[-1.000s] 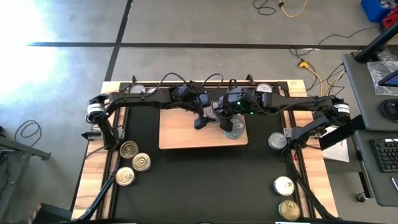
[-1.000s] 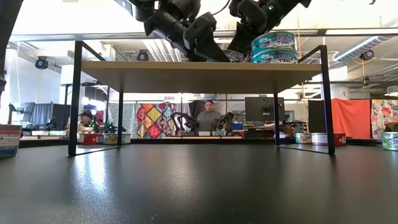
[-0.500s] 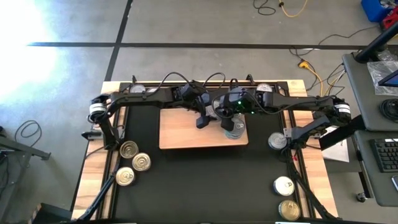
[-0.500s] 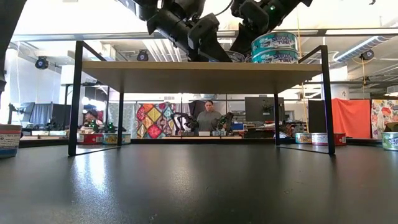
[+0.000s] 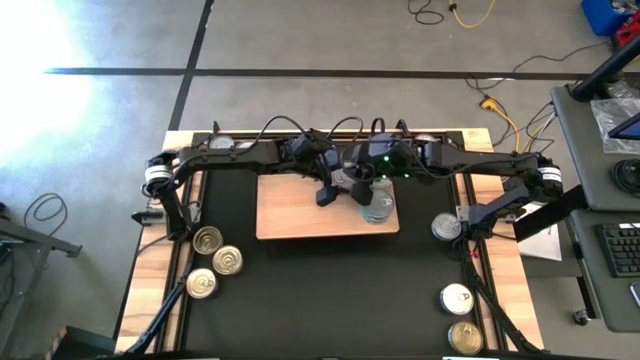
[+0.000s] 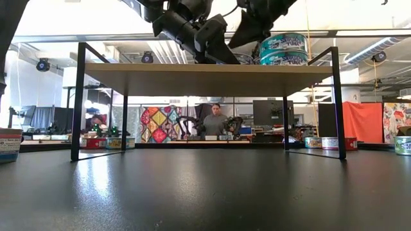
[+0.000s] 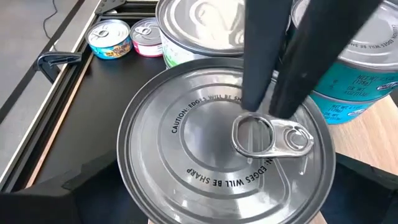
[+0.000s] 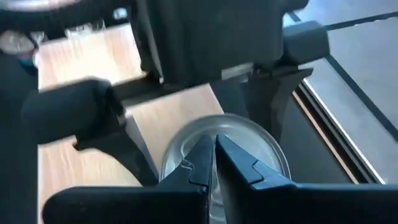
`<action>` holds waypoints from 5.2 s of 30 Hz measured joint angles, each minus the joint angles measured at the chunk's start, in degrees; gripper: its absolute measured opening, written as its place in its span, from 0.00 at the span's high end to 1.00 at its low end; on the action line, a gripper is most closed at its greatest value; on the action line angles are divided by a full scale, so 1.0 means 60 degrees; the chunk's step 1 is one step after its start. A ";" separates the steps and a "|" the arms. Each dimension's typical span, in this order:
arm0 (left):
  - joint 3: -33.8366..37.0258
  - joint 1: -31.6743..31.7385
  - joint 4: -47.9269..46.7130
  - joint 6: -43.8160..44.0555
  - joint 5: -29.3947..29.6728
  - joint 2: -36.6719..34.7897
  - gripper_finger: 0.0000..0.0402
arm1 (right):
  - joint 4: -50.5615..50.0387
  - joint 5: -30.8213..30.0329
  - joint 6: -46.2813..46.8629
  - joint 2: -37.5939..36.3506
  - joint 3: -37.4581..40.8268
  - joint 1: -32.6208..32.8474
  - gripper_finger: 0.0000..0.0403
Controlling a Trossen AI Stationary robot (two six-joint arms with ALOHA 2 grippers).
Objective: Stack canned seafood by type on shelf
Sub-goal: Stack the blue tuna can on top of the blue tuna can on the shelf, then put the blue pink tuna can on the shelf
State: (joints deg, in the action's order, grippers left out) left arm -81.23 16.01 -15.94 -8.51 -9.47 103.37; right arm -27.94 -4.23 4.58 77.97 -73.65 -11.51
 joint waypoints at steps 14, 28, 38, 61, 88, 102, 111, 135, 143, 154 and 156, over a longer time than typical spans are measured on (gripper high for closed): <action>0.0025 -0.0044 0.0192 -0.0040 0.0117 0.0142 0.00 | 0.0016 -0.0058 0.0358 0.1170 0.0132 0.0018 0.97; 0.0839 -0.0011 0.2339 0.0231 -0.0240 0.0152 0.00 | -0.0469 -0.0082 0.0949 0.1202 0.0299 0.0007 0.97; 0.2546 -0.0016 0.5250 0.0734 -0.0165 -0.0163 0.00 | -0.0605 -0.0070 0.1249 0.1210 0.0323 0.0007 0.97; 0.3225 -0.0011 0.3922 0.0018 0.0207 -0.1810 0.01 | -0.0869 -0.0009 0.1700 0.1210 0.0547 0.0016 0.97; 0.3191 -0.0991 -0.0232 0.0028 0.1253 -0.4775 0.05 | -0.0225 -0.0828 0.3168 -0.1402 0.0589 0.0682 0.97; 0.3187 -0.2009 0.0382 0.1457 0.0317 -0.5115 0.08 | 0.2400 -0.1005 0.3844 -0.1641 0.0514 0.3601 0.97; 0.3177 -0.2918 0.2915 0.3799 0.4385 -0.4526 0.08 | 0.0295 0.1233 0.6622 -0.1697 0.0542 0.6172 0.97; 0.0792 -0.4383 0.1428 0.5261 0.6499 -0.3463 0.10 | -0.6692 0.2853 1.3806 0.1205 0.1695 1.1421 0.97; -0.1483 -0.5453 -0.4381 0.4528 0.7991 -0.2777 0.10 | -0.6441 0.3245 1.3979 0.2294 0.2165 1.1432 0.97; -0.1545 -0.6628 -0.7106 0.3976 0.7451 -0.2304 0.10 | -0.5457 0.1467 1.3411 0.3305 0.0668 1.0424 0.97; -0.1426 -0.6887 -0.7170 0.3853 0.7383 -0.2210 0.10 | -0.5429 0.0301 1.3267 0.3328 0.0163 1.0270 0.97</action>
State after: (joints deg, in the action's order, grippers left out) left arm -89.78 -25.31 -58.96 14.60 34.83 90.11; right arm -60.52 -2.42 84.19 97.94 -72.67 50.11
